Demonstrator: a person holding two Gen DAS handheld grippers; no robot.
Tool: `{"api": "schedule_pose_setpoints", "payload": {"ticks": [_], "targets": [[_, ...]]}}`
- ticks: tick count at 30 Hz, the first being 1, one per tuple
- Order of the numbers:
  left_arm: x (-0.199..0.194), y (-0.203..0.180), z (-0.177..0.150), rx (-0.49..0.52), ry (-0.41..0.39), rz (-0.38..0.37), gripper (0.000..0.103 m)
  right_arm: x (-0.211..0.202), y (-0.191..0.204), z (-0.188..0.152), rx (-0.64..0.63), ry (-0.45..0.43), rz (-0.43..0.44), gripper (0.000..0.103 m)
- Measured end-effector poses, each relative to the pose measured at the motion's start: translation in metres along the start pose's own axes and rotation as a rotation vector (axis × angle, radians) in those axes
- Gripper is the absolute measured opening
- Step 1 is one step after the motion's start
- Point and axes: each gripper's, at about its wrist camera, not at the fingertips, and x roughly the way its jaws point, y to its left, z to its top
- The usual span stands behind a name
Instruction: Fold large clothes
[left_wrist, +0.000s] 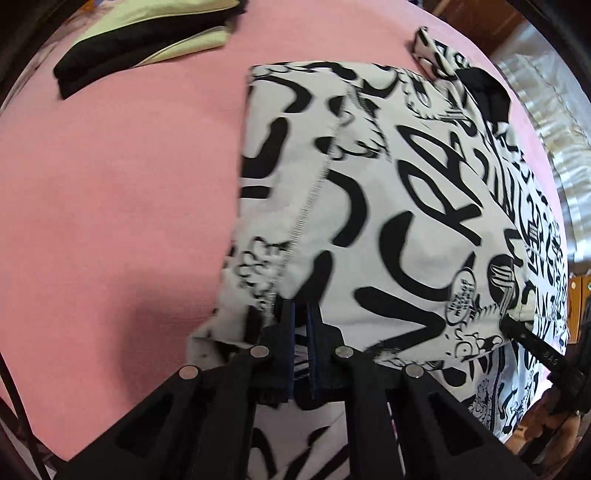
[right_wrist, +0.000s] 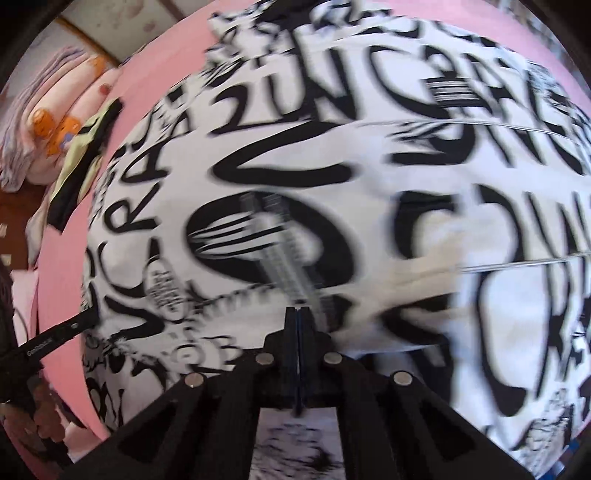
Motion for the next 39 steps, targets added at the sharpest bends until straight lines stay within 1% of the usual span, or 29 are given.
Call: {"api": "schedule_pose_setpoints", "payload": {"ticks": [2,3,4,7,8,11,13,14,16,17,18,19,20,22,23,26,29,30,33,39], "targets": [[0.003,0.006,0.001,-0.014,0.004,-0.008,0.005,-0.005,-0.01,-0.001,0.014,-0.005,-0.036,0.0],[0.005,0.007,0.001,-0.02,0.006,-0.008,0.005,-0.006,-0.015,-0.002,0.026,-0.006,-0.039,0.0],[0.006,0.011,0.002,-0.018,0.007,-0.003,0.005,-0.008,-0.02,-0.003,0.041,-0.007,-0.038,0.0],[0.019,0.005,0.0,0.006,0.003,0.019,0.005,-0.005,-0.033,-0.009,0.083,-0.008,-0.018,0.0],[0.024,0.008,0.0,-0.01,0.001,0.009,0.004,-0.003,-0.034,-0.011,0.081,-0.011,-0.015,0.0],[0.035,0.025,0.0,-0.118,0.009,-0.051,0.001,0.006,-0.033,-0.013,0.049,-0.02,-0.031,0.0],[0.034,0.031,0.0,-0.146,0.012,-0.066,0.001,0.006,-0.031,-0.012,0.042,-0.022,-0.044,0.0],[0.032,0.031,0.0,-0.139,0.009,-0.058,0.001,0.005,-0.03,-0.01,0.043,-0.02,-0.046,0.0],[0.023,0.022,0.0,-0.062,-0.007,-0.027,0.001,-0.002,-0.03,-0.008,0.062,-0.013,-0.046,0.0],[0.02,0.017,0.001,-0.038,-0.009,-0.026,0.001,-0.002,-0.027,-0.005,0.074,-0.012,-0.037,0.0],[0.015,0.012,0.002,-0.012,-0.01,-0.032,0.001,-0.009,-0.027,-0.003,0.088,-0.02,-0.011,0.0],[0.011,0.007,0.005,0.007,-0.009,-0.043,0.002,-0.006,-0.009,0.006,0.083,-0.027,-0.006,0.0],[0.006,0.003,0.008,0.024,-0.011,-0.059,0.002,-0.012,-0.006,0.009,0.067,-0.042,-0.003,0.0],[-0.001,-0.008,0.018,0.055,-0.018,-0.08,0.003,-0.022,0.004,0.015,0.03,-0.074,0.01,0.0],[-0.004,-0.015,0.025,0.075,-0.023,-0.087,0.005,-0.026,0.009,0.019,0.02,-0.089,0.024,0.0],[-0.003,-0.044,0.051,0.12,-0.036,-0.074,0.008,-0.027,0.024,0.035,-0.006,-0.124,0.093,0.0],[0.007,-0.06,0.076,0.161,-0.043,-0.075,0.008,-0.018,0.047,0.05,-0.033,-0.152,0.146,0.0],[0.012,-0.071,0.081,0.171,-0.04,-0.078,0.008,-0.012,0.056,0.054,-0.047,-0.156,0.16,0.0],[0.023,-0.088,0.099,0.205,-0.037,-0.11,0.008,0.008,0.081,0.067,-0.074,-0.156,0.195,0.0],[0.047,-0.111,0.117,0.25,-0.012,-0.135,0.008,0.037,0.109,0.078,-0.069,-0.164,0.233,0.0]]}}
